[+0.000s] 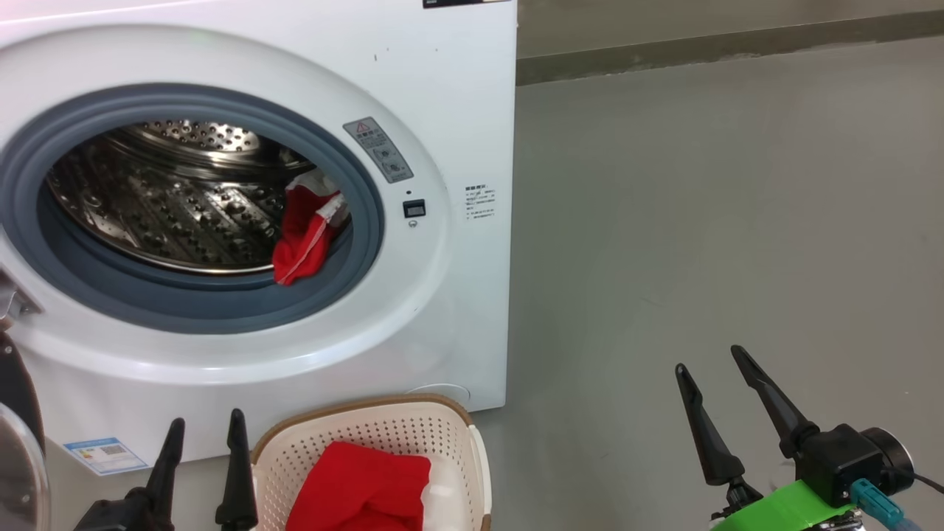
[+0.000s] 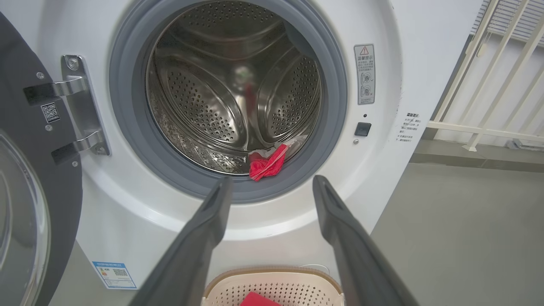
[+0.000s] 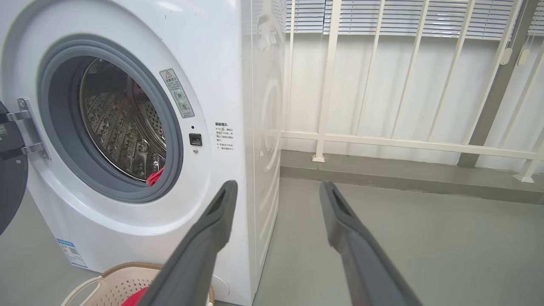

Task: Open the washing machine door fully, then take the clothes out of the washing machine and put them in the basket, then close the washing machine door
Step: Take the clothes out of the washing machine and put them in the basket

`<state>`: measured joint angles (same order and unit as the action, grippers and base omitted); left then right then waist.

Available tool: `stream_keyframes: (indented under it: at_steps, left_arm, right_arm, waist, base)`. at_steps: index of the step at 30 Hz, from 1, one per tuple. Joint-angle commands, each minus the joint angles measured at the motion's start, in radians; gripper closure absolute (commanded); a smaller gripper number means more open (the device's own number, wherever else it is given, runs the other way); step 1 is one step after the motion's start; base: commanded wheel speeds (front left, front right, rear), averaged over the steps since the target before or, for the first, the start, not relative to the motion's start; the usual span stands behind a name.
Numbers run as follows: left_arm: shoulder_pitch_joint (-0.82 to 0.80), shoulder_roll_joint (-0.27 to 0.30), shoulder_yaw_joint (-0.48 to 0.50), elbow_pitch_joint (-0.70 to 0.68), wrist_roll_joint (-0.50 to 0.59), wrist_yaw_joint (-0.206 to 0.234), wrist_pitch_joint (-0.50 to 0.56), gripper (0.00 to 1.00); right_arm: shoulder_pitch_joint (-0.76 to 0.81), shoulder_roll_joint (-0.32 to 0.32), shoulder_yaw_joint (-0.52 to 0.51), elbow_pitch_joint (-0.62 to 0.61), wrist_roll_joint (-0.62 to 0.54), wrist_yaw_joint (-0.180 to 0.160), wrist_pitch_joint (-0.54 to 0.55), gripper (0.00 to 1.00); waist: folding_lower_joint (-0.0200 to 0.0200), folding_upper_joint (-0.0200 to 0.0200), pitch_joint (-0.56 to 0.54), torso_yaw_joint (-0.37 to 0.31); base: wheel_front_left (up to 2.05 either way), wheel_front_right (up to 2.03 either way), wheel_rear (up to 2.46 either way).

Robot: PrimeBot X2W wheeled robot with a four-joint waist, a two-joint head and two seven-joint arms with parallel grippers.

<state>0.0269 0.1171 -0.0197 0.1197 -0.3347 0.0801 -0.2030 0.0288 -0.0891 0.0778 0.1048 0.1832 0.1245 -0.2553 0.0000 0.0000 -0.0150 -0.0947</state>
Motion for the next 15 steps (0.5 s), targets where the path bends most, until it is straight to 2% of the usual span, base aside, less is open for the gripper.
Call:
stream_keyframes:
  at_steps: [1,15]
  left_arm:
    - [-0.020,0.014,0.031,-0.021,-0.004,0.003,-0.010,0.00]
    - [-0.046,0.018,0.029,0.001,-0.027,-0.005,-0.014,0.00]
  right_arm:
    - [-0.008,-0.009,0.021,-0.028,0.002,0.006,-0.006,0.00]
    - [-0.020,-0.009,0.033,-0.027,0.011,0.006,-0.006,0.00]
  waist:
    - [0.0000,0.0000,0.002,0.004]
    - [0.0000,0.0000,0.027,0.021]
  base:
    - [0.00,0.00,0.00]
    - [0.00,0.00,0.00]
